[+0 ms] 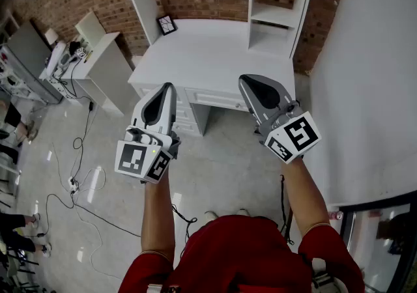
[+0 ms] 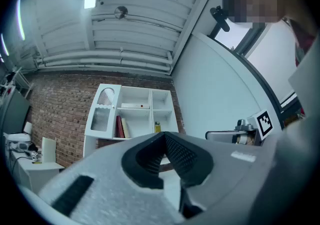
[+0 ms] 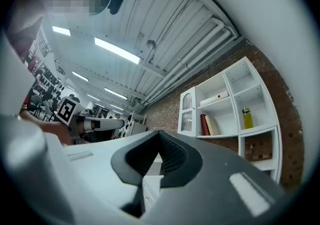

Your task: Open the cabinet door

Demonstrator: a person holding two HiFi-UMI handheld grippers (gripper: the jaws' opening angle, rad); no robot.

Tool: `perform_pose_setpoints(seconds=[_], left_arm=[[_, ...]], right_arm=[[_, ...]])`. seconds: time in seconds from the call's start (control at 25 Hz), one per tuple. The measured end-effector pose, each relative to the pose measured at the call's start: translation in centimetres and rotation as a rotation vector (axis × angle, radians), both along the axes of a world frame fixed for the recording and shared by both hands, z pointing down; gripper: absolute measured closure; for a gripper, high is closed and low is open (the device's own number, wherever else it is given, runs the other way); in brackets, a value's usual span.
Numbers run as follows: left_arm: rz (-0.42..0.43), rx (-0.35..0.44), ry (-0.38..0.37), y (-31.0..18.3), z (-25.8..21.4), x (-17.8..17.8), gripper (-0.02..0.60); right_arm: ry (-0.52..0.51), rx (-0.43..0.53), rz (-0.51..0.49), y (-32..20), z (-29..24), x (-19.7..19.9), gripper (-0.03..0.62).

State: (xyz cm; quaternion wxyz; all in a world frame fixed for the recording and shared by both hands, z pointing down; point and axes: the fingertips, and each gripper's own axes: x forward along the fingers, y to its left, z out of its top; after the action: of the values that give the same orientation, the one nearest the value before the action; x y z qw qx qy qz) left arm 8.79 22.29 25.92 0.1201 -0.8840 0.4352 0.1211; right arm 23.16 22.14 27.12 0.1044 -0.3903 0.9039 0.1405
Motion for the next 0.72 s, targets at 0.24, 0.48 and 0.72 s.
perform_pose_setpoints(seconds=[0.24, 0.48, 0.72], left_arm=[[0.017, -0.001, -0.004, -0.1, -0.2, -1.3, 0.581], [0.031, -0.005, 0.004, -1.3, 0.1, -3.3, 0.581], [0.056, -0.004, 0.003, -2.2, 0.5, -6.1, 0.581]], right_arm=[[-0.055, -0.013, -0.017, -0.1, -0.5, -1.5, 0.583], [-0.066, -0.011, -0.014, -1.0, -0.8, -3.4, 0.583], [-0.063, -0.017, -0.006, -1.6, -0.8, -6.3, 0.583]])
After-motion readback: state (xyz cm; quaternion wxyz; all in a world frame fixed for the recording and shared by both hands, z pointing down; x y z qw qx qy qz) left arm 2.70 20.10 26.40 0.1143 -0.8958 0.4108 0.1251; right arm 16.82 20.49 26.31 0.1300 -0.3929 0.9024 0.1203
